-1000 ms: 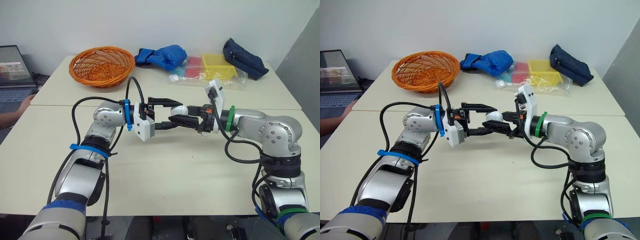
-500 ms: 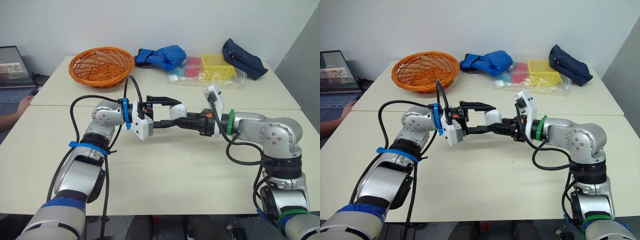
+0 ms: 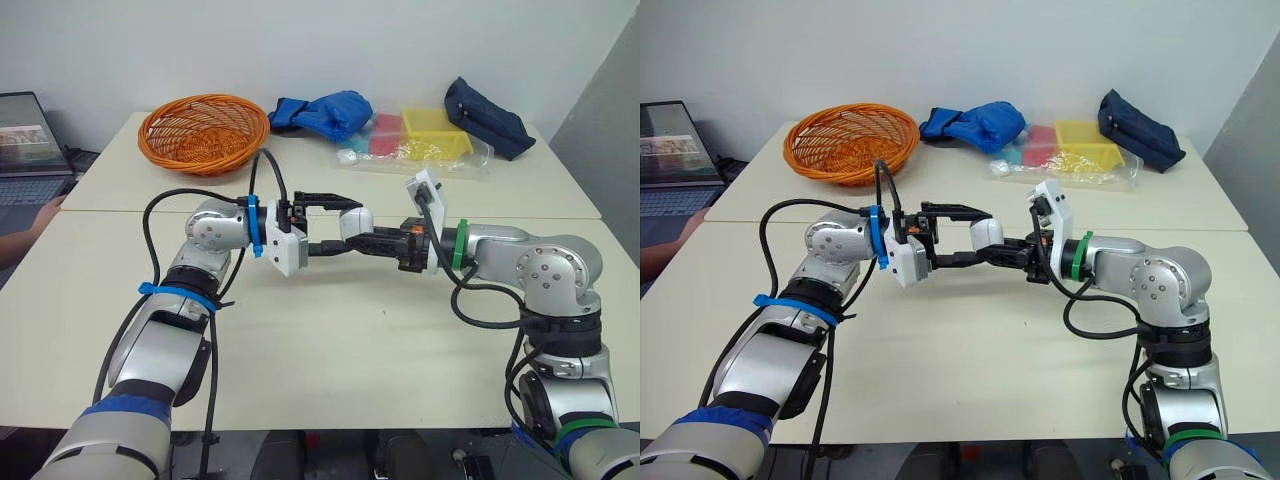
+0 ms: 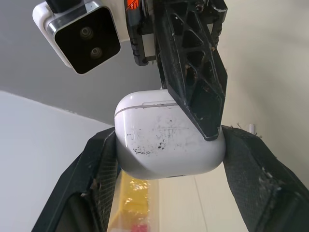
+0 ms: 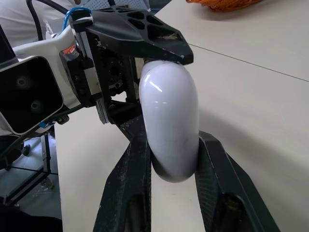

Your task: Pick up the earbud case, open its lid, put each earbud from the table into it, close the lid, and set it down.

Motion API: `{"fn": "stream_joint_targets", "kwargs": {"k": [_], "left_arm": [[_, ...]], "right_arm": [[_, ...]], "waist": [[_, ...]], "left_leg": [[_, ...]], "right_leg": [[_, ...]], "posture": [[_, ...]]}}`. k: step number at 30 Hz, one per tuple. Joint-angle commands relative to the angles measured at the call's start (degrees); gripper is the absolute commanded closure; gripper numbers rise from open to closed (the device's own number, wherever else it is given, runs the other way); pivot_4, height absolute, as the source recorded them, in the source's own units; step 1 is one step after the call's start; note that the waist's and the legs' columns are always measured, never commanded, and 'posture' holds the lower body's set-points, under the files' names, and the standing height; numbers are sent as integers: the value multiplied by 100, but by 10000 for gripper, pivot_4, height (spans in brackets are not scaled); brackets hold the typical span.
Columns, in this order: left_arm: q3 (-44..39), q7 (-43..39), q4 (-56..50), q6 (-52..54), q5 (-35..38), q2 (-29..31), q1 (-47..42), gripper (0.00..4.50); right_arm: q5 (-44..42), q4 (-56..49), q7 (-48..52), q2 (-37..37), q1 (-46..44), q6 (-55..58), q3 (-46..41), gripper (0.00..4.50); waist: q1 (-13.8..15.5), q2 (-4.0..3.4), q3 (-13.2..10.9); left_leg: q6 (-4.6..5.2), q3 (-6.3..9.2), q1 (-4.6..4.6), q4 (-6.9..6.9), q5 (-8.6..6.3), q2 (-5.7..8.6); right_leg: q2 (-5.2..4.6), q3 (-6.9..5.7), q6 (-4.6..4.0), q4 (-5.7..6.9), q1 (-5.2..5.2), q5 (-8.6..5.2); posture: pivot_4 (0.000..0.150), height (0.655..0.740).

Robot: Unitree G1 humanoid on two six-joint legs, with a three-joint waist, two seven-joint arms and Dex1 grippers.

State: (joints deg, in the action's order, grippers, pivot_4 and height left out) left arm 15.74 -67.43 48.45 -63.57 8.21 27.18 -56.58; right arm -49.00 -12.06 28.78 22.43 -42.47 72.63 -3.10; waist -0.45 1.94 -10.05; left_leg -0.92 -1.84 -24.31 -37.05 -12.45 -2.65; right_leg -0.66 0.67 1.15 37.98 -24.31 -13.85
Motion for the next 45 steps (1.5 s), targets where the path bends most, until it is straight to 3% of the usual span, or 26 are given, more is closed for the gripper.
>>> {"fn": "stream_joint_targets", "kwargs": {"k": [1,4,9,15,24,42,45], "left_arm": [[49,-707,-826,1349,636,186,-30,7673],[-35,-1087,-1563,3197,1013,379,-45,238],[-78,-1382,-2191,4708,1032,496,-234,0],[418,-1751,-2540,6570,284,725,-650,0],[551,-1766,-2303,6358,-480,618,-844,0],[459,-1886,-1962,6358,-815,292,-1080,0],[459,-1986,-1949,6419,-792,287,-1105,5748]], "right_arm": [[263,-86,89,181,-84,-434,31,36743],[704,-109,335,459,27,-910,401,36743],[1469,-90,825,878,127,-1779,1050,36744],[2665,-46,1420,1343,55,-3074,1913,36744],[3351,-67,1763,1326,56,-3554,2241,36744],[3664,-144,1917,1245,93,-3422,2157,36744],[3686,-148,1930,1259,74,-3422,2154,36744]], "waist": [[-8,0,0],[-30,0,0],[-72,0,0],[-109,-1,-1],[-111,-2,-2],[-110,-2,-2],[-110,-2,-2]], "left_leg": [[0,0,0,0,0,-1],[0,1,-1,0,0,-2],[0,3,0,1,0,-3],[0,5,2,0,0,-5],[0,1,4,1,0,-8],[0,-1,4,-2,0,-7],[0,-1,5,-1,0,-8]], "right_leg": [[1,0,0,0,0,0],[5,1,0,0,-1,0],[11,3,23,-1,-2,-15],[22,6,26,1,-4,-17],[26,12,24,4,-9,-18],[24,15,21,6,-9,-16],[24,15,19,7,-9,-15]], "posture": [[1500,7400],[1500,7400],[1500,7400],[1500,7400],[1500,7400],[1500,7400],[1500,7400]]}}
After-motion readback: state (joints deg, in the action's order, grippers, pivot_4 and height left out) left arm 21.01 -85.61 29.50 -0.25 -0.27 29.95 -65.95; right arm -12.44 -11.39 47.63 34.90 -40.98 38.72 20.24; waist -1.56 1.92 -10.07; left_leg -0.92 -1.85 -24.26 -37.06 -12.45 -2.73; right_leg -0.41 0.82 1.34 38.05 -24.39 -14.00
